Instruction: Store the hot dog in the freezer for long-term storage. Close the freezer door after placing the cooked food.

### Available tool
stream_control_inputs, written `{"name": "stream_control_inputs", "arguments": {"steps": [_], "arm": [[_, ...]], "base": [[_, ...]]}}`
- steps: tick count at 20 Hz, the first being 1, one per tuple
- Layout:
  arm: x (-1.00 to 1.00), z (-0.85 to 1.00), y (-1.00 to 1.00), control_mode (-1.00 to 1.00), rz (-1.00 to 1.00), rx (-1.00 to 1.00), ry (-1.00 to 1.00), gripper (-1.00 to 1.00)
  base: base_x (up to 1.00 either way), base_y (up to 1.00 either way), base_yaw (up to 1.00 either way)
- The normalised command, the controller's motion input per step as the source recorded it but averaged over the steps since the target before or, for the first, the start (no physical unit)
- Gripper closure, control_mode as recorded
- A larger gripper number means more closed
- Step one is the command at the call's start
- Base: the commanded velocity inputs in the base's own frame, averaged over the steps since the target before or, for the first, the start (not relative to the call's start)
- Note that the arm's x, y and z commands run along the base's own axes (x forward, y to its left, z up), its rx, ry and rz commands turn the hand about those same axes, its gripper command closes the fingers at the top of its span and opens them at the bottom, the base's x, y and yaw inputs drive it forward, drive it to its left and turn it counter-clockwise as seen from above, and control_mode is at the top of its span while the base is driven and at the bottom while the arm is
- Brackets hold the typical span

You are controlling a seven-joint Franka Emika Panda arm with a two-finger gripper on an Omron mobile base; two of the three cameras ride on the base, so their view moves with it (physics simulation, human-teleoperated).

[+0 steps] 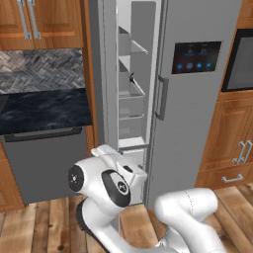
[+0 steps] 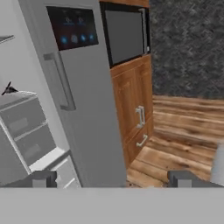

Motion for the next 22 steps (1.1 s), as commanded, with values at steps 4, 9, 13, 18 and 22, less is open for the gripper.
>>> {"name": "stream_control_inputs", "arguments": {"steps": [4, 9, 13, 18, 22], "arm": [[0.16, 0.11, 0.62, -1.0, -0.16, -0.16, -0.27, -1.0], [0.39, 0.0, 0.26, -1.0, -0.08, -0.02, 0.04, -1.0], [0.51, 0.0, 0.04, -1.0, -0.08, 0.0, 0.17, -1.0], [0.42, 0.0, 0.02, -1.0, -0.05, 0.0, 0.15, -1.0], [0.38, 0.0, 0.04, -1.0, -0.04, 0.0, 0.1, -1.0]], "base": [[0.0, 0.0, 0.0], [0.0, 0.0, 0.0], [0.0, 0.0, 0.0], [0.0, 0.0, 0.0], [0.0, 0.0, 0.0]]}}
